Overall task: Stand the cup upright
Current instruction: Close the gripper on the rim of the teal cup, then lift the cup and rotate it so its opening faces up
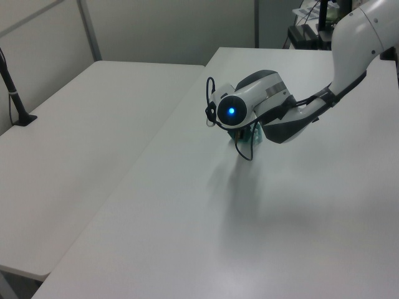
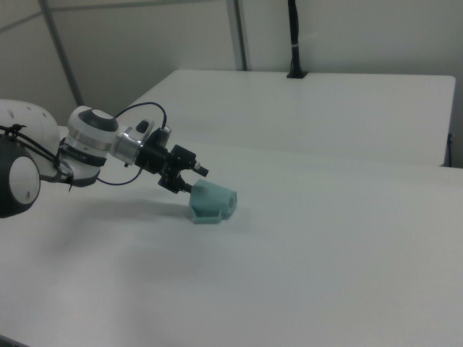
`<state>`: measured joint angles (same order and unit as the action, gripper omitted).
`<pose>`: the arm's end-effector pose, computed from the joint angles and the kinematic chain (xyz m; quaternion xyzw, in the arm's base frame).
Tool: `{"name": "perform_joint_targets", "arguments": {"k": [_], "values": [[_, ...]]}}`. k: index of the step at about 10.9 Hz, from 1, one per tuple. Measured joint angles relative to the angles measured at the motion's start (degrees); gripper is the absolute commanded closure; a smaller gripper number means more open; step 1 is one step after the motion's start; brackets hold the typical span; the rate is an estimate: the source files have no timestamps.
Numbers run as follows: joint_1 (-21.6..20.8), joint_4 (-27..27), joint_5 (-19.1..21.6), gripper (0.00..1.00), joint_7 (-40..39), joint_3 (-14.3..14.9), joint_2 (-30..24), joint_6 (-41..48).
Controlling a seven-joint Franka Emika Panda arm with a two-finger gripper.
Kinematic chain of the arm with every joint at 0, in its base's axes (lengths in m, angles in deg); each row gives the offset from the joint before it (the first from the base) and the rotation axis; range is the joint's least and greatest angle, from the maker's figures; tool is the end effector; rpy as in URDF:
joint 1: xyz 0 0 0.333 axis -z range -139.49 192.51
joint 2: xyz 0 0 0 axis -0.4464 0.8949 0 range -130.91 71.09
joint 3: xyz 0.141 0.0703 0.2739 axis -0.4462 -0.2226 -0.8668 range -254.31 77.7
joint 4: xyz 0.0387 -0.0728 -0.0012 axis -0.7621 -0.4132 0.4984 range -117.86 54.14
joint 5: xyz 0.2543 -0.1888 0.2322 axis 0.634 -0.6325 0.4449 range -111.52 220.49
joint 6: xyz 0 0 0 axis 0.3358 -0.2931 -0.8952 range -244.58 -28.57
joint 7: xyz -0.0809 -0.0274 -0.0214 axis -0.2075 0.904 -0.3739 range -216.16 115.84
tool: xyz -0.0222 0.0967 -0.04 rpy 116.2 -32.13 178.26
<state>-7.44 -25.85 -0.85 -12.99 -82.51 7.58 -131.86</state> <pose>0.6416 0.2782 0.3110 0.8693 0.1089 0.1240 0.4660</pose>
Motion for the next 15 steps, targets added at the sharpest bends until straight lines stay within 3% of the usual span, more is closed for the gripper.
{"name": "perform_joint_targets", "arguments": {"k": [2, 4, 5, 8, 15], "values": [[0.64, 0.0, -0.37, 0.51, 0.0, 0.01, 0.17, -0.94], [0.71, 0.0, -0.39, 0.85, 0.01, 0.01, 0.55, -1.28], [0.71, 0.0, -0.56, 0.91, 0.01, 0.01, 0.78, -1.36], [0.7, -0.16, -2.71, 1.0, 0.0, 0.04, 1.29, -1.21], [1.11, -0.22, -3.29, 1.0, 0.0, 0.14, 1.28, -1.12]]}}
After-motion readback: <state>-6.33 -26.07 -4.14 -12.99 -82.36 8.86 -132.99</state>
